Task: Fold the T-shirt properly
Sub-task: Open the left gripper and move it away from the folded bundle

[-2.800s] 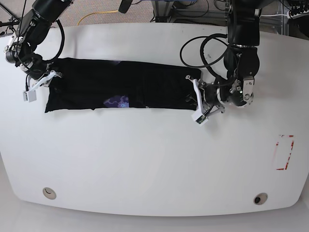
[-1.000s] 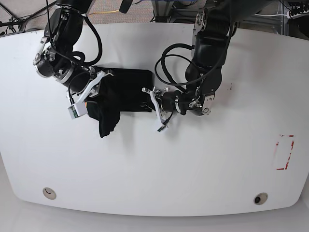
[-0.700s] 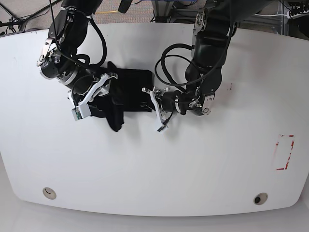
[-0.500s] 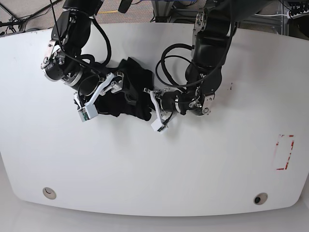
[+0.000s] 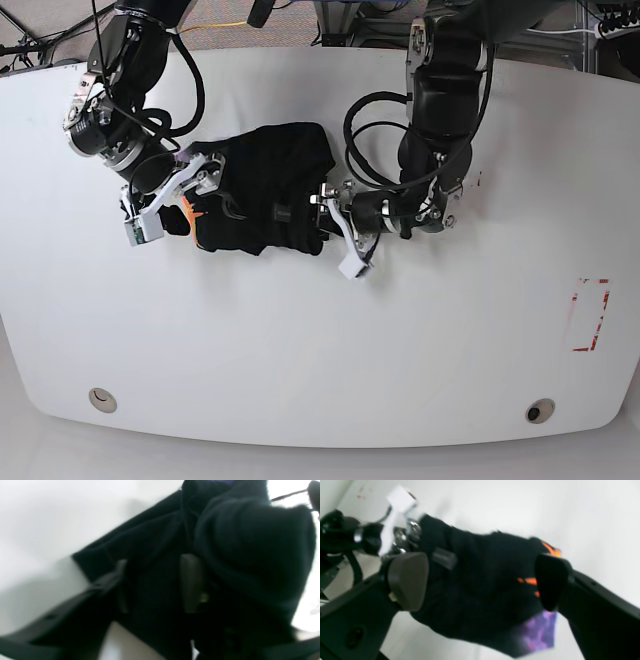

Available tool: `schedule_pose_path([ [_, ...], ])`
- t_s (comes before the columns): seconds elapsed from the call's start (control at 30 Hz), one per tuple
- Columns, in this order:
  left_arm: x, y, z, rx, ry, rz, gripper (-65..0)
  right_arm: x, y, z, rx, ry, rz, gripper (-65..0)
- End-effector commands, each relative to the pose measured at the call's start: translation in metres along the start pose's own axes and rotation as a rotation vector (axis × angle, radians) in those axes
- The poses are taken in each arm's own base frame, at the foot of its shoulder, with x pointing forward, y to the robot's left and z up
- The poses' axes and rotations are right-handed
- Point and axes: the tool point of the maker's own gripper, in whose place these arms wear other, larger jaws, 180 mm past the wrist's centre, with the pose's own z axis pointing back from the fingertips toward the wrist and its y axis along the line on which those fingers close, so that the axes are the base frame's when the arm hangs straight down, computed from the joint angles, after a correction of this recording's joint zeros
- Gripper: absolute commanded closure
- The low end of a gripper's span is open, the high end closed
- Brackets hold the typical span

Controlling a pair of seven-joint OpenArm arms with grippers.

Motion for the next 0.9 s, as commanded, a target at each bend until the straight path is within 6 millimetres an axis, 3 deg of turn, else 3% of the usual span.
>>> schedule_pose_path([
  [0.0,0.014,0.015,0.017,0.056,-0.018,0.004,-35.0,0.016,0.003,0.003,0.016,-0.058,0.026,-65.0],
  [0.17,0.052,0.011,0.05,0.044,-0.148,-0.049,-35.3,0.009,0.002,0.007,0.024,-0.033,0.082,-65.0],
  [0.33,0.087,0.011,0.097,0.025,-0.275,-0.097,-35.1,0.008,0.005,0.006,0.033,-0.027,0.112,-65.0],
  [0.5,0.099,0.018,0.134,-0.01,-0.351,-0.076,-35.1,0.01,0.006,0.005,0.039,-0.033,0.11,-57.9],
  [0.67,0.105,0.03,0.159,0.022,-0.368,-0.091,-35.1,0.008,0.002,-0.001,0.046,-0.027,0.086,-56.6],
  [0.87,0.121,0.069,0.228,0.167,-0.454,-0.096,-35.1,0.009,-0.006,-0.01,0.051,-0.025,0.06,-56.4],
])
